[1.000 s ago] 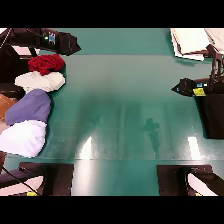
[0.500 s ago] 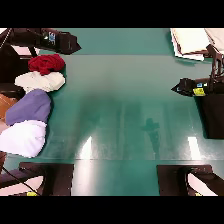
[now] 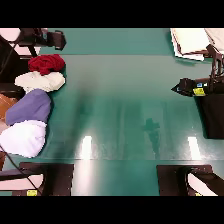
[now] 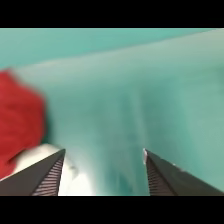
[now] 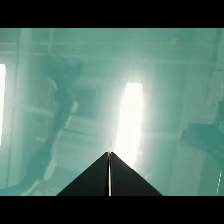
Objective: Fold the shirts.
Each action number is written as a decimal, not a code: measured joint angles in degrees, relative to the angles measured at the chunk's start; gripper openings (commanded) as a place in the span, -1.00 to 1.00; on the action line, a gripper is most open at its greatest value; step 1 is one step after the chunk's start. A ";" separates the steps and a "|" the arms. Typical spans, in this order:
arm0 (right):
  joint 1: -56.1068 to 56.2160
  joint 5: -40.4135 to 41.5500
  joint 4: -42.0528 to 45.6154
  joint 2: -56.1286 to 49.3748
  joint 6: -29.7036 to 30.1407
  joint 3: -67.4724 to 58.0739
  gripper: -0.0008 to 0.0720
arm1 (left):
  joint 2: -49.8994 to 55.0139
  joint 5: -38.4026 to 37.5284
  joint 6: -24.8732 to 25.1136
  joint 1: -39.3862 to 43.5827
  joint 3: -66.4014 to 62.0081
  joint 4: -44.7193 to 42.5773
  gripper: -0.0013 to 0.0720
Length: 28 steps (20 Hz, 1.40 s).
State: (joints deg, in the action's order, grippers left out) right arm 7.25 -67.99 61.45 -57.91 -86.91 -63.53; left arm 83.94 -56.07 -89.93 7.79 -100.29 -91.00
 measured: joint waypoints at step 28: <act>0.00 0.76 1.18 0.02 1.22 -23.78 -0.94 | -6.60 1.25 4.68 -3.85 -17.77 1.22 -0.90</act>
State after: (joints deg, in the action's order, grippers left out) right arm 7.25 -67.22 62.63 -57.89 -85.69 -87.31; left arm 77.34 -54.83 -85.25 3.95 -118.06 -89.78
